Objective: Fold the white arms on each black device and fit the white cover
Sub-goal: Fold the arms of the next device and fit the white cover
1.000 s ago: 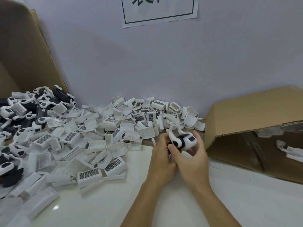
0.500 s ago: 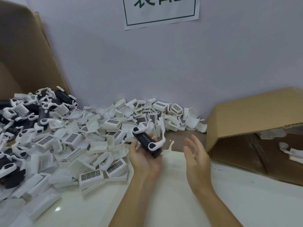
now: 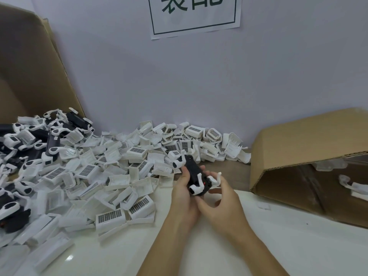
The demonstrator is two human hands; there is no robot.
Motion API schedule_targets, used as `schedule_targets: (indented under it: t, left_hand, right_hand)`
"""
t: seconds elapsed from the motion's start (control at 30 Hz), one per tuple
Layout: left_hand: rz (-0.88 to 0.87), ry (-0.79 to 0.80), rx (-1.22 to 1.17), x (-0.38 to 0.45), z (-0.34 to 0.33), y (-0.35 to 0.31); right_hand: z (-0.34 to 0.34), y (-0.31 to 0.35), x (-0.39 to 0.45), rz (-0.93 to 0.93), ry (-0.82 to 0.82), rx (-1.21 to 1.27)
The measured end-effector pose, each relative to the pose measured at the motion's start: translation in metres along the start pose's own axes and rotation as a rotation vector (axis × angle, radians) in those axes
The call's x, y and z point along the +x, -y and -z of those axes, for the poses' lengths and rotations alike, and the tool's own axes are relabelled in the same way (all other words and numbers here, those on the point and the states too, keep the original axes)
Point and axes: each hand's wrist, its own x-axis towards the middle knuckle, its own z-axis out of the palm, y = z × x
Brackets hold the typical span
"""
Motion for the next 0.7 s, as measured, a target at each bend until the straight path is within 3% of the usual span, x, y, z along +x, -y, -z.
schedule_targets:
  t: [0.17,0.4,0.7]
  left_hand:
    - [0.025,0.053,0.091,-0.002,-0.002,0.007]
    - [-0.006,0.062,0.116,-0.003,-0.002,0.009]
    - [-0.079,0.007,0.1,0.002,0.007,-0.001]
  right_hand:
    - [0.0,0.001,0.003,-0.028,-0.18,-0.01]
    - [0.003,-0.001,0.003,0.018,-0.263,-0.066]
    - [0.0,-0.003,0.003,-0.008,-0.097,-0.005]
